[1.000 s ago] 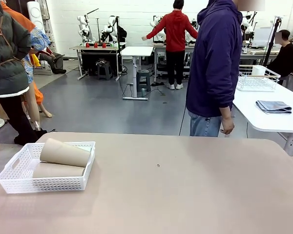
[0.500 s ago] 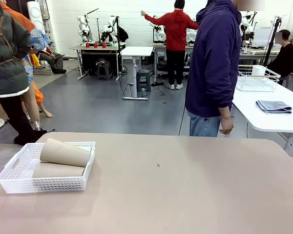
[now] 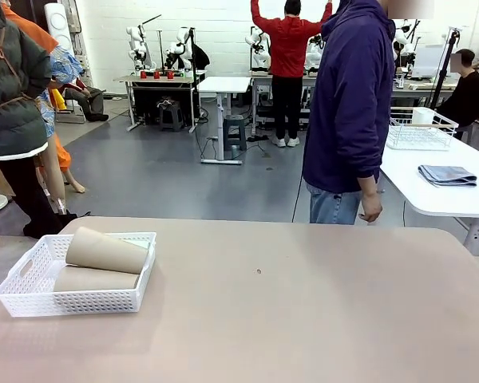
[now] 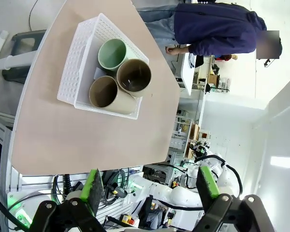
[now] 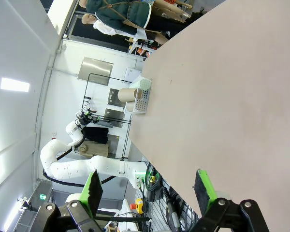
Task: Clean and organize the cups into the basket.
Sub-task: Move the Organizing basket back to the left side of the table.
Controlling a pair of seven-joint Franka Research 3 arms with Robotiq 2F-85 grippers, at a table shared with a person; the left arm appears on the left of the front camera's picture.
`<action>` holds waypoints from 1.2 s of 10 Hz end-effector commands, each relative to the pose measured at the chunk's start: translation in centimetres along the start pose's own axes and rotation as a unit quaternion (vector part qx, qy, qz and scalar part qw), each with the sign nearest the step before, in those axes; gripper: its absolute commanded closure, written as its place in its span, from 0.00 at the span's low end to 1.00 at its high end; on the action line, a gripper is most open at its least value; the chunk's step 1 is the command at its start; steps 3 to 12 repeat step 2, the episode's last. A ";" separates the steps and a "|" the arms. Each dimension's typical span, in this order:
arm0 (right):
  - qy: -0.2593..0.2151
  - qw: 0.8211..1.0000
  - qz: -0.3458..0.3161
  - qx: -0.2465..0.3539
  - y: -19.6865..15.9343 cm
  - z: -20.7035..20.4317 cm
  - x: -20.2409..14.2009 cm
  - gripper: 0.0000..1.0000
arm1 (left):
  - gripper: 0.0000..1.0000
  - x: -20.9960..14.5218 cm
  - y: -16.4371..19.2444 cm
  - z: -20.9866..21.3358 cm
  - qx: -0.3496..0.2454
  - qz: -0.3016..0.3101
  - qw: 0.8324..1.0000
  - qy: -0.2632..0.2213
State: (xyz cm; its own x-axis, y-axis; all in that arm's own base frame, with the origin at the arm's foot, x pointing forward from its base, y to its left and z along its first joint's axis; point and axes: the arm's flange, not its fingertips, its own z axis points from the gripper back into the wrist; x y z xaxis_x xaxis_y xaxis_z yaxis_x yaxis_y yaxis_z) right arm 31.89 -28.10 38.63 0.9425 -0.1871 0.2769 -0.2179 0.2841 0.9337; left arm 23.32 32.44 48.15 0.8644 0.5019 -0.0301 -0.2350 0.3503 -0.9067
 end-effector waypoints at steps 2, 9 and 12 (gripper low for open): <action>0.000 1.000 -0.002 -0.001 0.1 0.0 0.0 0.00 | 0.00 -0.3 0.4 0.0 -0.001 -0.006 1.000 0.000; 0.000 1.000 -0.002 -0.001 0.1 0.0 0.0 0.00 | 0.00 -0.3 0.4 0.0 -0.001 -0.006 1.000 0.000; 0.000 1.000 -0.002 -0.001 0.1 0.0 0.0 0.00 | 0.00 -0.3 0.4 0.0 -0.001 -0.006 1.000 0.000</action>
